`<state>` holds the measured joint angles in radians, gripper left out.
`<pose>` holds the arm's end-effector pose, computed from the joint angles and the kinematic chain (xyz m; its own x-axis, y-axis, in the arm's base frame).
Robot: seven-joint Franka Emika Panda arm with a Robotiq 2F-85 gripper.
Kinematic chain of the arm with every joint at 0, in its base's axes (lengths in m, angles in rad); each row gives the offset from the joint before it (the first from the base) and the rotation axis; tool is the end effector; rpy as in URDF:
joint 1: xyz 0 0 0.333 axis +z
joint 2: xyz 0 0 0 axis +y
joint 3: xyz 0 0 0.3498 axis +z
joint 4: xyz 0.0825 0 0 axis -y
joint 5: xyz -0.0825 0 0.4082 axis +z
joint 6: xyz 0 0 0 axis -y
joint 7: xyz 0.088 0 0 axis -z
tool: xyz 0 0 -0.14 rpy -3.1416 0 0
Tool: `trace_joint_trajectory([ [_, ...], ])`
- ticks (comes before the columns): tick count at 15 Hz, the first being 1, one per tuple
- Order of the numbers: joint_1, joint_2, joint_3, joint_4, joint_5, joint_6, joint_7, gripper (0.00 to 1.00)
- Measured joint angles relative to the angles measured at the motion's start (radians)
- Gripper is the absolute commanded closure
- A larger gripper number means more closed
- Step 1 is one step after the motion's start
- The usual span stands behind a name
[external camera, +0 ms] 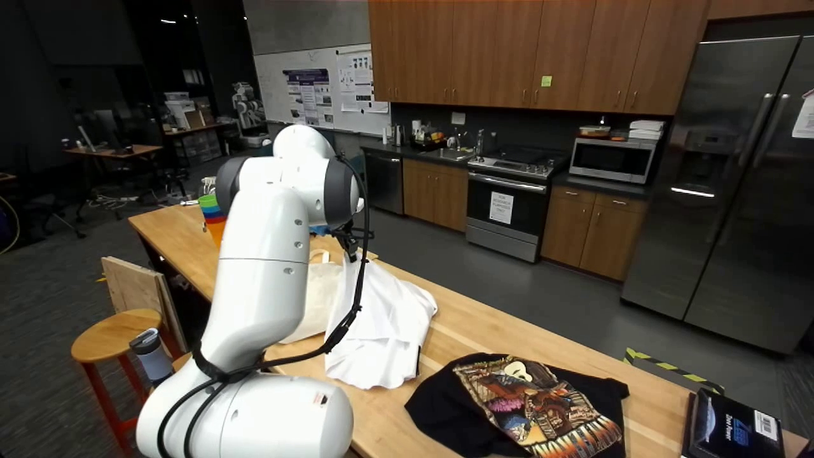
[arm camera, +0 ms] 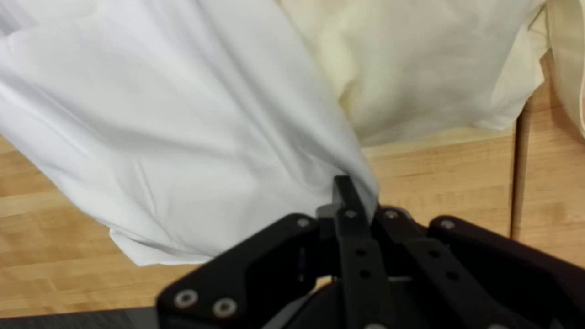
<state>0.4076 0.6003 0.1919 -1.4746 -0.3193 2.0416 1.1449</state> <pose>0.6448 0.3808 0.3147 0.9028 -0.4049 0.1448 -0.4203 -0.9021 0.0978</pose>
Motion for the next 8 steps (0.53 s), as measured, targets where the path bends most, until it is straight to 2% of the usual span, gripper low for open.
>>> trace_joint_trajectory([
  [1, 0.013, 0.024, -0.008, 0.027, 0.007, -0.013, 0.000, 0.95],
  [4, 0.028, 0.031, -0.024, 0.025, 0.007, -0.001, 0.000, 0.75],
  [5, 0.027, 0.027, -0.025, 0.025, 0.007, -0.001, 0.000, 0.74],
  [6, 0.026, 0.024, -0.027, 0.025, 0.007, -0.001, 0.000, 0.49],
  [7, 0.026, 0.023, -0.029, 0.025, 0.007, -0.001, 0.000, 0.48],
  [8, 0.028, 0.026, -0.032, 0.026, 0.007, -0.001, 0.000, 0.43],
])
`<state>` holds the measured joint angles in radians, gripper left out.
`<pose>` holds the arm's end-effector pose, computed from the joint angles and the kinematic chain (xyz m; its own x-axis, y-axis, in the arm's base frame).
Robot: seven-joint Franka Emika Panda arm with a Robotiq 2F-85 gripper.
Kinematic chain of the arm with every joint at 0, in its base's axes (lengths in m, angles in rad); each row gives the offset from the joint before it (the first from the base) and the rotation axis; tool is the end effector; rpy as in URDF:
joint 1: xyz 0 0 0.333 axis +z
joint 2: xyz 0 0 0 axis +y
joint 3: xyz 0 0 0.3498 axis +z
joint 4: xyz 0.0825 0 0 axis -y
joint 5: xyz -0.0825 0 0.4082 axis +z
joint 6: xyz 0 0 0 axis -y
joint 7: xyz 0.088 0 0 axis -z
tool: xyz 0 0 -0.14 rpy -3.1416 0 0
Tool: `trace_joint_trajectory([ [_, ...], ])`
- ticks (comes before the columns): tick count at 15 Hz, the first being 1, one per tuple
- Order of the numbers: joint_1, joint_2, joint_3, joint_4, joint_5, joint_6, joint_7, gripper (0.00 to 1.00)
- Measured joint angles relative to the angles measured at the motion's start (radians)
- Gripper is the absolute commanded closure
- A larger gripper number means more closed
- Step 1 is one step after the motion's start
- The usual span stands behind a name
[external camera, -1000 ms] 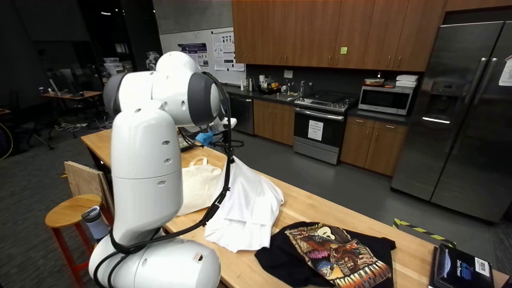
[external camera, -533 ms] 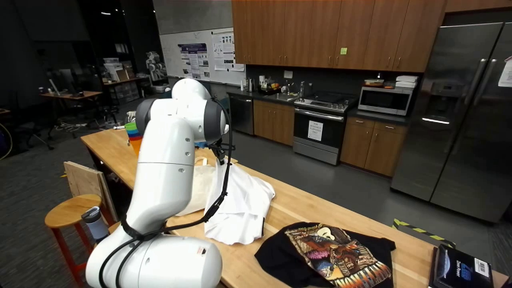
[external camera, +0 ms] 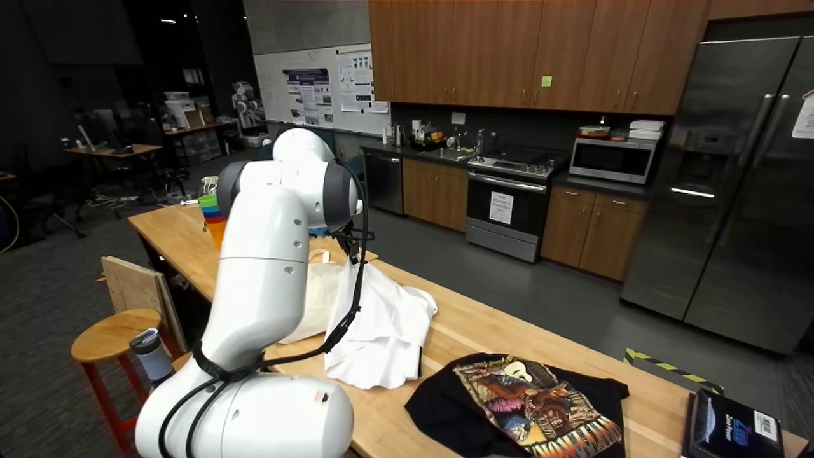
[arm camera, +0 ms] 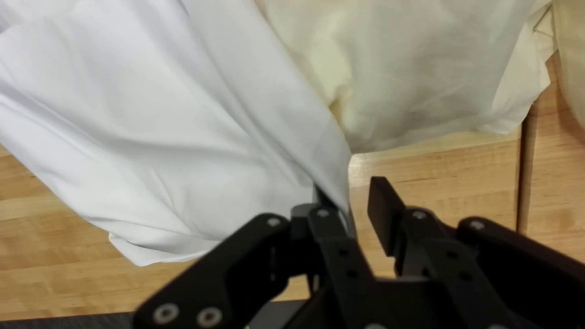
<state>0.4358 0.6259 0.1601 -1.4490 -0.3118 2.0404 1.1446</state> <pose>0.6494 0.3845 0.3061 0.9011 -0.4071 0.1492 -0.4238 -0.8996 0.1055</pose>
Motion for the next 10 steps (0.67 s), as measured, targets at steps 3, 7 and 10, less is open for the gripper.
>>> trace_joint_trajectory([
  [3, 0.007, -0.018, -0.025, -0.015, -0.005, 0.079, 0.032, 0.25],
  [7, 0.011, -0.166, -0.077, -0.119, -0.046, 0.263, 0.106, 0.02],
  [10, -0.001, -0.322, -0.104, -0.239, -0.062, 0.376, 0.197, 0.00],
])
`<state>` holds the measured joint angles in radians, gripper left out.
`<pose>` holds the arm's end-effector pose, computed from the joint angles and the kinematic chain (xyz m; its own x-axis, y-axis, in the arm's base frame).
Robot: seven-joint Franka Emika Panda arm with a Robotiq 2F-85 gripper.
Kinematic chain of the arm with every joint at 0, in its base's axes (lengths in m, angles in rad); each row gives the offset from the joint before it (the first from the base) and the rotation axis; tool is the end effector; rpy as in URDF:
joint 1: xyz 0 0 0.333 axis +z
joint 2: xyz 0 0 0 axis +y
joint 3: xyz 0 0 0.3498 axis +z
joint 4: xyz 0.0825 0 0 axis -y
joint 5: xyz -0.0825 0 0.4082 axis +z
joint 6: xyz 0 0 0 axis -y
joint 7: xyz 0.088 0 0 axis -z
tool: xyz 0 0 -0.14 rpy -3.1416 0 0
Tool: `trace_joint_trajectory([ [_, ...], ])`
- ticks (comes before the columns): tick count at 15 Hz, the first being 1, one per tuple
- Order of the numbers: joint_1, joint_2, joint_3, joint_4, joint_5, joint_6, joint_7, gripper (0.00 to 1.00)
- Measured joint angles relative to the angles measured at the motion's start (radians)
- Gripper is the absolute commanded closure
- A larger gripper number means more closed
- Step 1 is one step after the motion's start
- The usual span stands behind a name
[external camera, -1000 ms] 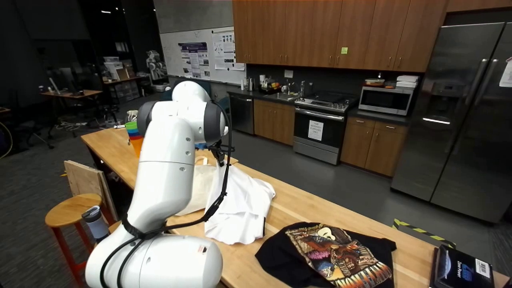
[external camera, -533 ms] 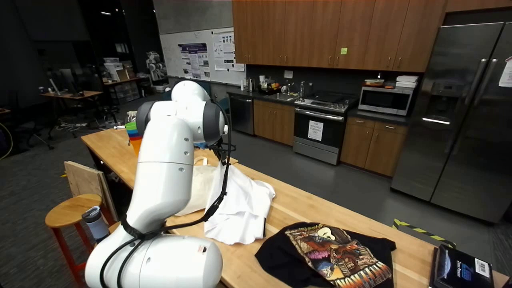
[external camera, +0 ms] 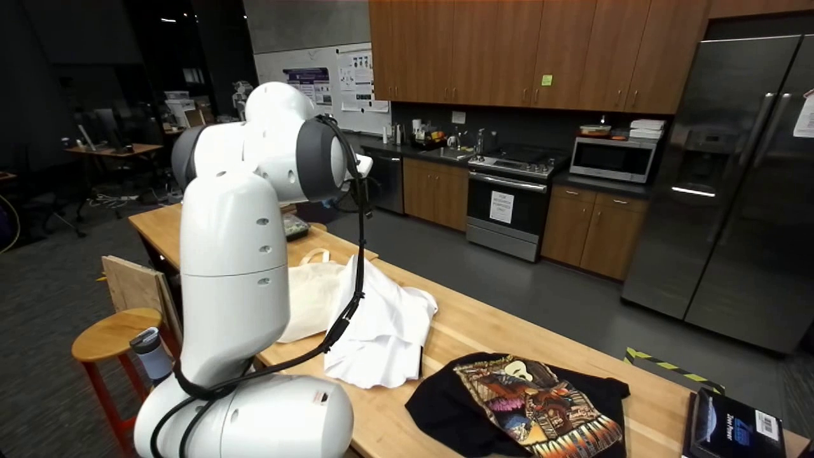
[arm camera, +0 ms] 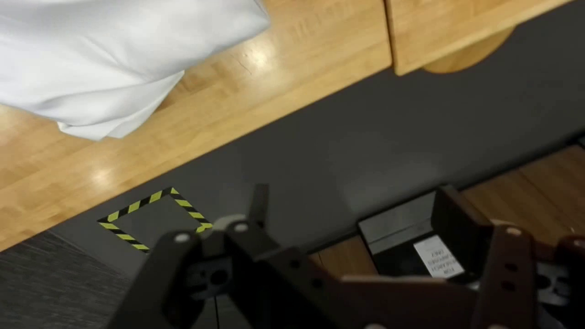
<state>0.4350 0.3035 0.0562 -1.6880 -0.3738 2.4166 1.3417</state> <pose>0.6486 0.3312 0.4613 0.7061 -0.5887 0.3935 -0.5133 -0.8084 -0.2883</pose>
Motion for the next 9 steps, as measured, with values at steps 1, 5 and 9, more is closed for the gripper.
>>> trace_joint_trajectory([
  [1, -0.011, -0.051, -0.007, -0.048, -0.006, 0.035, 0.037, 0.00],
  [5, -0.092, -0.221, -0.026, -0.268, -0.075, 0.189, 0.216, 0.00],
  [9, -0.199, -0.339, -0.021, -0.511, -0.062, 0.281, 0.231, 0.00],
])
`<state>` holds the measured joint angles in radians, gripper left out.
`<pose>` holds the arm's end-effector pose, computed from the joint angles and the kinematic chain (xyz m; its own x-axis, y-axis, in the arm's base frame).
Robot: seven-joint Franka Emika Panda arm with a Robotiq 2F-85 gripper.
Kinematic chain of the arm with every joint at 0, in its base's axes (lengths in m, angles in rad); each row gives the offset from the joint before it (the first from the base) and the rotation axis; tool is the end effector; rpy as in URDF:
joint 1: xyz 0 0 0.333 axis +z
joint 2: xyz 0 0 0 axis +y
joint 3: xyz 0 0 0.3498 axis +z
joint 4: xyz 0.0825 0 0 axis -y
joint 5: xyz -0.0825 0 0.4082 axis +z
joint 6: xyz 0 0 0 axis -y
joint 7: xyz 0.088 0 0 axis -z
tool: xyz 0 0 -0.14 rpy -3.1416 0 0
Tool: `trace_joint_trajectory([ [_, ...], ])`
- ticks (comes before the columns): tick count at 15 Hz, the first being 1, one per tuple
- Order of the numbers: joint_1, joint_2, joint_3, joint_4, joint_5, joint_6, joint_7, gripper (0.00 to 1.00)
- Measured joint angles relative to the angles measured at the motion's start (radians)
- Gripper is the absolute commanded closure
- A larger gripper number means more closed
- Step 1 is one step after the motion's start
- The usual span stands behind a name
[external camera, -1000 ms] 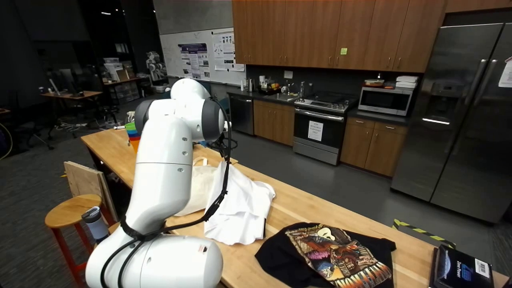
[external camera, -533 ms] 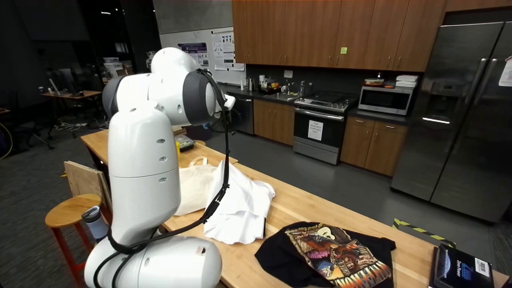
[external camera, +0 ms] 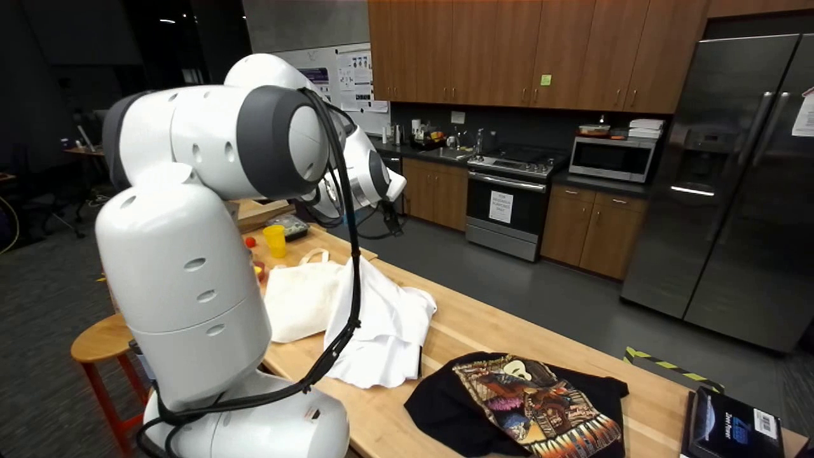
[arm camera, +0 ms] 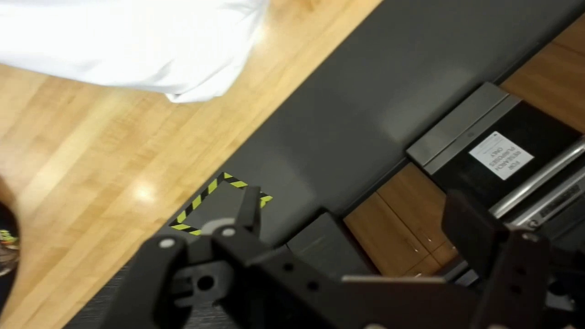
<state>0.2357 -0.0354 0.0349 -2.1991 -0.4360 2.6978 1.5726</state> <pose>0.5766 0.1686 0.4486 0.4683 -0.8110 0.3506 -0.6827 -0.5840 -0.4391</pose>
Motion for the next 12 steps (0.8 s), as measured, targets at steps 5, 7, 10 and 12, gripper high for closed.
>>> trace_joint_trajectory([
  [5, -0.087, -0.129, 0.006, -0.321, 0.186, 0.016, -0.174, 0.00],
  [7, -0.102, -0.187, 0.000, -0.441, 0.319, 0.017, -0.296, 0.00],
  [10, -0.108, -0.257, -0.013, -0.567, 0.504, 0.016, -0.450, 0.00],
  [12, -0.105, -0.273, -0.028, -0.600, 0.624, 0.012, -0.574, 0.00],
])
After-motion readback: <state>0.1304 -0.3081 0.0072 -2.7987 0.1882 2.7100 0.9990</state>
